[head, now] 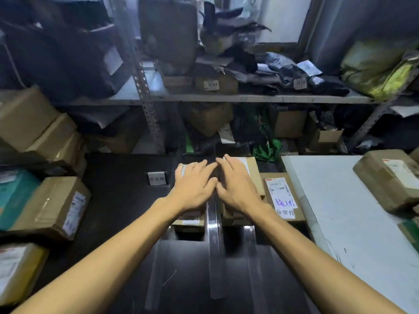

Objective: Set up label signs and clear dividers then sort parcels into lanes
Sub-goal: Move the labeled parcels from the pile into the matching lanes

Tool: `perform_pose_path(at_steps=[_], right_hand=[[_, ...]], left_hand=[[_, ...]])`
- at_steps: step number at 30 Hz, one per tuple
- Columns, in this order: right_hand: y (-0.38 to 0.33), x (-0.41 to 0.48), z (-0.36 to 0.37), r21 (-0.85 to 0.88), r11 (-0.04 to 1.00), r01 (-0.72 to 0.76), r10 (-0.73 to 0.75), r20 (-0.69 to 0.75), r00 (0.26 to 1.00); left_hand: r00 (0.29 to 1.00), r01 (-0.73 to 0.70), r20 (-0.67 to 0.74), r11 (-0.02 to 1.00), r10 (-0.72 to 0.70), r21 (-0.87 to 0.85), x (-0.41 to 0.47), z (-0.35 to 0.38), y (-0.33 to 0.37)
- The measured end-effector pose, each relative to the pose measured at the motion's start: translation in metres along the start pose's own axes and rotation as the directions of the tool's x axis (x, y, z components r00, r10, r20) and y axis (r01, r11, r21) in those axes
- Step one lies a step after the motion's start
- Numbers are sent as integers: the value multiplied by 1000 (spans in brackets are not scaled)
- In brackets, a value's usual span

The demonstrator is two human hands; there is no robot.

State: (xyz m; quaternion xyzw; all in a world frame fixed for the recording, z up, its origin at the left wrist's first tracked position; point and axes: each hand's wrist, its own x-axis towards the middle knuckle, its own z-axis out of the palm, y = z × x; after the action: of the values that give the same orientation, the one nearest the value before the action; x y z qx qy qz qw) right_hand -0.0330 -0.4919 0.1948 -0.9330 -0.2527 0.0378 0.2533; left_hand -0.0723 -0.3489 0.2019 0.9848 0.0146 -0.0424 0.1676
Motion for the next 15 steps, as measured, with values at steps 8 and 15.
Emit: perform_pose_path(at_steps=[8, 15], right_hand=[[-149, 41, 20, 138, 965, 225, -237, 80, 968], [-314, 51, 89, 169, 899, 404, -429, 154, 890]], left_hand=[[957, 196, -192, 973, -216, -119, -82, -87, -119], [856, 301, -340, 910, -390, -287, -203, -147, -260]])
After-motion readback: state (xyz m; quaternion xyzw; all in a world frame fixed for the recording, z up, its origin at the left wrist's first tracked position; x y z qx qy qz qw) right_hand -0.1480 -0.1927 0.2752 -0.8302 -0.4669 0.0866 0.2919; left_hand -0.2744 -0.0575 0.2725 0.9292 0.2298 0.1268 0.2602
